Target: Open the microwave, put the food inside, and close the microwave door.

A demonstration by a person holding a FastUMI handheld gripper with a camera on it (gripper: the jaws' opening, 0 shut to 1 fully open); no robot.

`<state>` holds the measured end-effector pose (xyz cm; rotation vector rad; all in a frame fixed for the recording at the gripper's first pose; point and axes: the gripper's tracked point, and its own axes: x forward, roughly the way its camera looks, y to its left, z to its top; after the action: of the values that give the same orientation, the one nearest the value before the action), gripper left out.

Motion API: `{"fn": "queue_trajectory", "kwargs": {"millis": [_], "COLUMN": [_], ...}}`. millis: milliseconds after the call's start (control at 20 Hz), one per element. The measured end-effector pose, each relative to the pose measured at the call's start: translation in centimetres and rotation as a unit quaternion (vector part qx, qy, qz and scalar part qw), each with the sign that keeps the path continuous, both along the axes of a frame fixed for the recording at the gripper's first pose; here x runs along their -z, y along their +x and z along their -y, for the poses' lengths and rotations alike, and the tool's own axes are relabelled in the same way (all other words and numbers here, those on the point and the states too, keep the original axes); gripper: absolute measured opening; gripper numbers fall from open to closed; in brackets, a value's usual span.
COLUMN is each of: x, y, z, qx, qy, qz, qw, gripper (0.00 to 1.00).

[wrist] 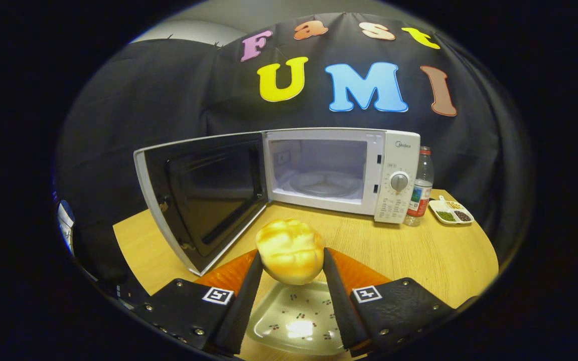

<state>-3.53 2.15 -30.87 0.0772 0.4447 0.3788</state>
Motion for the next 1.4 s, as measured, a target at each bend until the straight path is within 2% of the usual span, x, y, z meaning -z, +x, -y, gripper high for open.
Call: {"fn": "queue_trajectory", "kwargs": {"millis": [150,400,700,900,1050,1200,1400], "x": [-0.3,0.3,1.7,2.4,4.0,4.7,5.7], "y": [3.7,9.4,16.0,20.1,23.3,26.5,29.5], "z": [-1.1,-3.4,-4.8,-5.9,-6.0,-5.4,-6.2], "qx": [0.007,0.030,0.087,0.117,0.154,0.189,0.226], "qy": [0.019,0.102,0.197,0.265,0.274,0.265,0.314], "qz": [-0.007,-0.049,-0.076,-0.083,-0.094,-0.078,-0.086], "qw": [1.000,0.993,0.974,0.954,0.945,0.942,0.918], "gripper": [0.72,0.72,0.71,0.71,0.71,0.71,0.71]}}
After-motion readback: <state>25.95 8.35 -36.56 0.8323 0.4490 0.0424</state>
